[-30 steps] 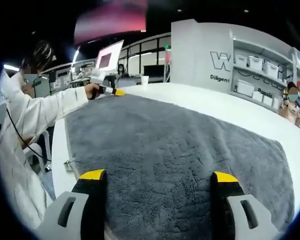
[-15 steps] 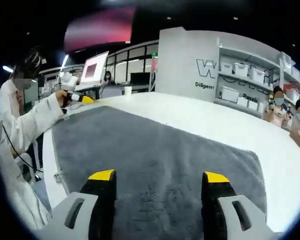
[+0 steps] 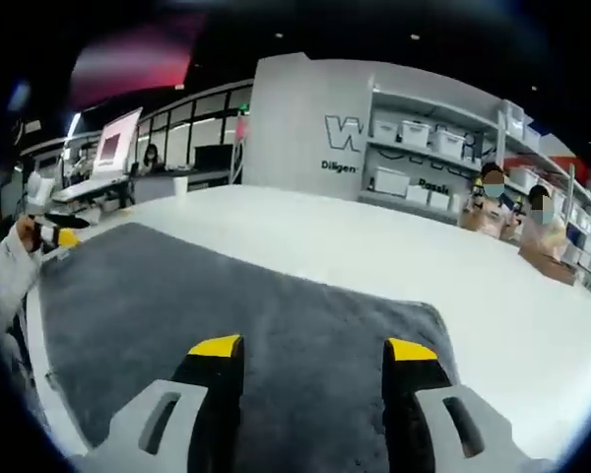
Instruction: Open the folded towel by lifting each exposed corner and separating the folded layers until the towel lies flat within the target outline without major curled edges
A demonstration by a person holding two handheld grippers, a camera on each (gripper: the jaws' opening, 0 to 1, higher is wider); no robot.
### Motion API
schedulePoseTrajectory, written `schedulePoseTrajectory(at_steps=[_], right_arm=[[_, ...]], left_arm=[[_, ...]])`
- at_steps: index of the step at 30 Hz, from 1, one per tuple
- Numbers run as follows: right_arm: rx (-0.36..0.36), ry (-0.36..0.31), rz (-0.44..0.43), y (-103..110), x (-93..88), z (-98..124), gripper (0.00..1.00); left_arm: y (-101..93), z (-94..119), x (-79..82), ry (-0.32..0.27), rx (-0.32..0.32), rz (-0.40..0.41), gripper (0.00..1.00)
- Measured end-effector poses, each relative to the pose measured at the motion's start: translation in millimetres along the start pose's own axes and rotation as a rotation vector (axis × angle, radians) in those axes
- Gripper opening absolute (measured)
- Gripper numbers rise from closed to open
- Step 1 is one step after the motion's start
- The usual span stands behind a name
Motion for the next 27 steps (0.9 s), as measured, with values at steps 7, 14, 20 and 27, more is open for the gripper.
schedulePoseTrajectory(at_steps=[7, 14, 20, 27], right_arm=[[-0.047, 0.067, -0.038, -7, -13.1, -20, 0.50], [-0.048, 0.109, -0.041, -7, -21.8, -34, 0.49], [-0.075, 0.101, -0.069, -12, -25.7, -38, 0.47], [-0.126, 0.083, -0.118, -19, -26.6, -48, 0.47]], left_arm=[[-38.5, -8, -14.7, 0.009, -0.119, 0.021, 0.99], [-46.4, -13, -34.4, 0.032, -0.079, 0.031, 0.97], [-45.8, -11, -45.7, 0.074, -0.032, -0.029, 0.95], [-44.0, -10, -46.3, 0.065, -0.044, -0.039, 0.95]])
Point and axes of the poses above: the point that each gripper's makers call its tool centre point, and the gripper's own axes: z roughly backward along the fingers, y roughly to its left, x roughly out of its top, the point moved 8 cm from there along z, roughly backward along the fingers, and after that the axes turned 10 degrees about -x, right-handed, at the moved point
